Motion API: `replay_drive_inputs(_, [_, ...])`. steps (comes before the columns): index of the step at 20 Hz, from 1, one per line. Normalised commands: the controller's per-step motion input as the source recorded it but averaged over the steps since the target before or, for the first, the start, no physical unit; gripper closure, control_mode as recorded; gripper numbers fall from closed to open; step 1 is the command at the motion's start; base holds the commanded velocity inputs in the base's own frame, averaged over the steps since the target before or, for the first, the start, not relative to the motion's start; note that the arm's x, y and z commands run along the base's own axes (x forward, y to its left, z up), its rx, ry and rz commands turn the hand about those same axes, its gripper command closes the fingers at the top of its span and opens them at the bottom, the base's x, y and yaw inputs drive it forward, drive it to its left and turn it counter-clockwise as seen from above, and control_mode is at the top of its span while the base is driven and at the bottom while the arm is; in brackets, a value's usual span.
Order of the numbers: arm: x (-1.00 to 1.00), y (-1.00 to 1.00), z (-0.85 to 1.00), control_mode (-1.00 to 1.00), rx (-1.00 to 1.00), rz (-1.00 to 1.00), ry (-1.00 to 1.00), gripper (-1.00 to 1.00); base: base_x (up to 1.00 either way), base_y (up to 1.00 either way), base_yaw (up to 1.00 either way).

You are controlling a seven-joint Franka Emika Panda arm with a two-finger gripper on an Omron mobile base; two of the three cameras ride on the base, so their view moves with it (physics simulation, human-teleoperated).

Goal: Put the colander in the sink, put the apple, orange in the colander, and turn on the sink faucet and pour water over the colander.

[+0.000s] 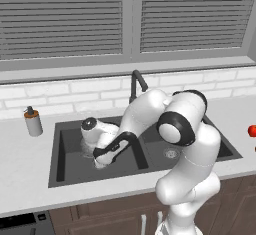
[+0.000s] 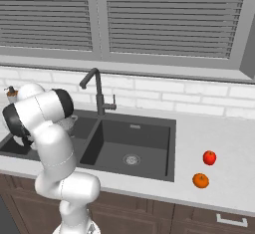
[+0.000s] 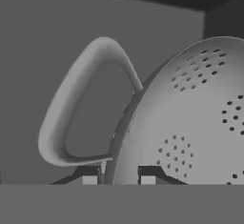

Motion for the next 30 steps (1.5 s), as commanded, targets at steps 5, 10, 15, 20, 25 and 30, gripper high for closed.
replay_drive_inputs(5, [0.00,-0.29,-0.37,-1.00,0.16,-0.03,0.00,1.00,0.00,0.00,0.00])
replay_drive_inputs(10, [-0.18,-0.16,-0.28,-1.00,0.16,-0.04,0.00,1.00,0.00,0.00,0.00])
replay_drive_inputs(15, [-0.38,0.00,-0.04,-1.00,0.19,-0.05,0.00,1.00,0.00,0.00,0.00])
replay_drive_inputs(20, [-0.13,0.00,0.00,-1.00,0.17,-0.08,0.00,1.00,0.00,0.00,0.00])
replay_drive_inputs(25, [-0.12,-0.06,0.00,-1.00,0.09,-0.16,0.00,1.00,0.00,0.00,0.00])
replay_drive_inputs(30, [-0.41,0.03,0.00,-1.00,0.03,-0.17,0.04,1.00,0.00,0.00,0.00])
